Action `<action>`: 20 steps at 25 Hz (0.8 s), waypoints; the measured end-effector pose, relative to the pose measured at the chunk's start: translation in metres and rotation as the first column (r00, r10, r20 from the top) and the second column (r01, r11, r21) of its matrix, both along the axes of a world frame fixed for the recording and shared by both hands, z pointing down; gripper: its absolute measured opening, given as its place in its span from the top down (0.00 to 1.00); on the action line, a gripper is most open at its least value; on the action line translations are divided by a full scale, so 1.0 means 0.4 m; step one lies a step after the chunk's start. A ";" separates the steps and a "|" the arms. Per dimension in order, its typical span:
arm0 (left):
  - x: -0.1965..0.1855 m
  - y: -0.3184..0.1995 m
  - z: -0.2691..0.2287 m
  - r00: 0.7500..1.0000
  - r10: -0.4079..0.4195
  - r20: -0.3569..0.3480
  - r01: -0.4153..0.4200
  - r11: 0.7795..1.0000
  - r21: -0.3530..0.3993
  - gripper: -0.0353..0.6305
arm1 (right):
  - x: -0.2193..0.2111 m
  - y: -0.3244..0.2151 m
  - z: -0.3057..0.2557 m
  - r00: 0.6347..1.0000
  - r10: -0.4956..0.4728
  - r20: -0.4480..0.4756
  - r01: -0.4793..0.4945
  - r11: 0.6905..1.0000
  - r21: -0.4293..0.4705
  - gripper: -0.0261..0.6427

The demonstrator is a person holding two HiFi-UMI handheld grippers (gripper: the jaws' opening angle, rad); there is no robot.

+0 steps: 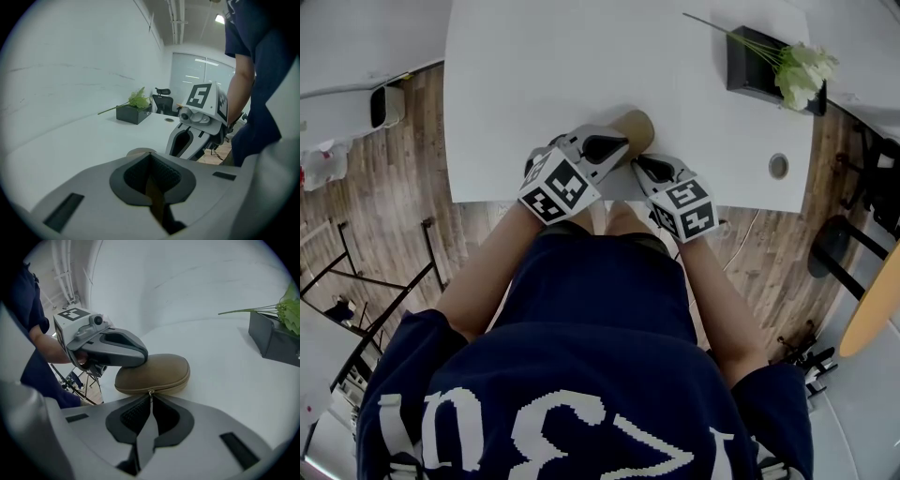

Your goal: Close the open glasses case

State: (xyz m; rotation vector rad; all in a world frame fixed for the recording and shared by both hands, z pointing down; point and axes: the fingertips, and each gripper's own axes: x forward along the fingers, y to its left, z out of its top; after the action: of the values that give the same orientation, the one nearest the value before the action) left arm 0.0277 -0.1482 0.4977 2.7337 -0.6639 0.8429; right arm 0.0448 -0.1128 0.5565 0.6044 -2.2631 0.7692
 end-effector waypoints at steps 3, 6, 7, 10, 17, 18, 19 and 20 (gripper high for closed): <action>-0.005 -0.005 0.001 1.000 -0.017 -0.006 0.017 1.000 0.000 0.93 | 0.010 -0.016 -0.012 0.996 0.059 0.062 -0.062 0.997 0.036 0.92; -0.006 -0.003 0.002 1.000 -0.013 0.002 0.013 1.000 0.000 0.93 | 0.035 -0.036 -0.016 0.992 0.105 0.075 -0.110 0.992 0.064 0.93; -0.005 -0.002 0.003 1.000 -0.010 0.001 0.010 1.000 0.001 0.93 | 0.043 -0.045 -0.013 0.990 0.117 0.073 -0.122 0.990 0.063 0.93; -0.004 0.000 0.004 1.000 -0.004 0.000 0.004 1.000 -0.003 0.93 | 0.069 -0.081 -0.002 0.989 0.141 0.041 -0.144 0.988 0.064 0.93; -0.004 -0.001 0.004 1.000 0.005 -0.006 -0.005 1.000 -0.015 0.93 | 0.081 -0.205 0.018 0.997 0.023 -0.072 -0.014 0.992 0.127 0.93; -0.003 0.000 0.006 1.000 0.007 -0.010 -0.007 1.000 -0.020 0.93 | 0.075 -0.216 0.021 0.996 -0.023 -0.085 0.034 0.991 0.128 0.93; -0.002 0.000 0.007 1.000 0.009 -0.011 -0.009 1.000 -0.026 0.93 | 0.067 -0.225 0.023 0.993 -0.070 -0.095 0.081 0.989 0.126 0.93; -0.003 0.001 0.009 1.000 0.011 -0.011 -0.011 0.999 -0.030 0.93 | 0.059 -0.233 0.025 0.988 -0.116 -0.103 0.128 0.984 0.121 0.93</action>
State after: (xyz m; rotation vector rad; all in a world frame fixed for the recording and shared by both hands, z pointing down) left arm 0.0265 -0.1479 0.5011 2.7155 -0.6295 0.8338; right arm 0.0685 -0.2059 0.5665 0.5433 -2.2490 0.5283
